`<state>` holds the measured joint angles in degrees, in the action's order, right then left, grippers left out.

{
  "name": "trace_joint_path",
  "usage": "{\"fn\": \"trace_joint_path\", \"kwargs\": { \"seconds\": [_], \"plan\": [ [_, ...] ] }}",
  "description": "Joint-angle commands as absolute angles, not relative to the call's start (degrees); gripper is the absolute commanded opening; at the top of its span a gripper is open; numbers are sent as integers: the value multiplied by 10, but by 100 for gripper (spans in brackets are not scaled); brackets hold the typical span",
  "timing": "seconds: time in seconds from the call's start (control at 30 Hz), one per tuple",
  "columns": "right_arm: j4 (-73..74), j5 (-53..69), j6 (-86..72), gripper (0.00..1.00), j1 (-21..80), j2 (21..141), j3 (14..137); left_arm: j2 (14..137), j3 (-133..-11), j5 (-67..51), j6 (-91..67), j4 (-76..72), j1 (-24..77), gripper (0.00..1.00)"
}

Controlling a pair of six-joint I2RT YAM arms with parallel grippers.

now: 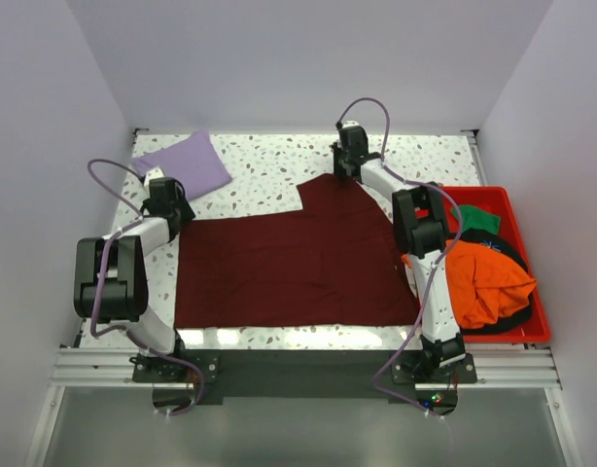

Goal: Fold and stack the t-shirts
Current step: Fold the tshirt

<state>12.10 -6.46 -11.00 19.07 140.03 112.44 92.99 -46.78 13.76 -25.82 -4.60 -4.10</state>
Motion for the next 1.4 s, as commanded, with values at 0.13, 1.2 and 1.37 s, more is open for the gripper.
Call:
{"fn": "trace_joint_path", "kwargs": {
  "seconds": [0.13, 1.2, 1.37],
  "plan": [
    [120, -53, -120, 20, 190, 1359, 1095, 977, -517, 139, -243, -25, -43, 52],
    [118, -48, -131, 19, 190, 1317, 1063, 1012, -530, 97, -222, -7, -40, 0],
    [137, -51, -134, 9, 189, 1320, 1085, 1006, -530, 78, -225, -17, -40, 0]
  ]
}}
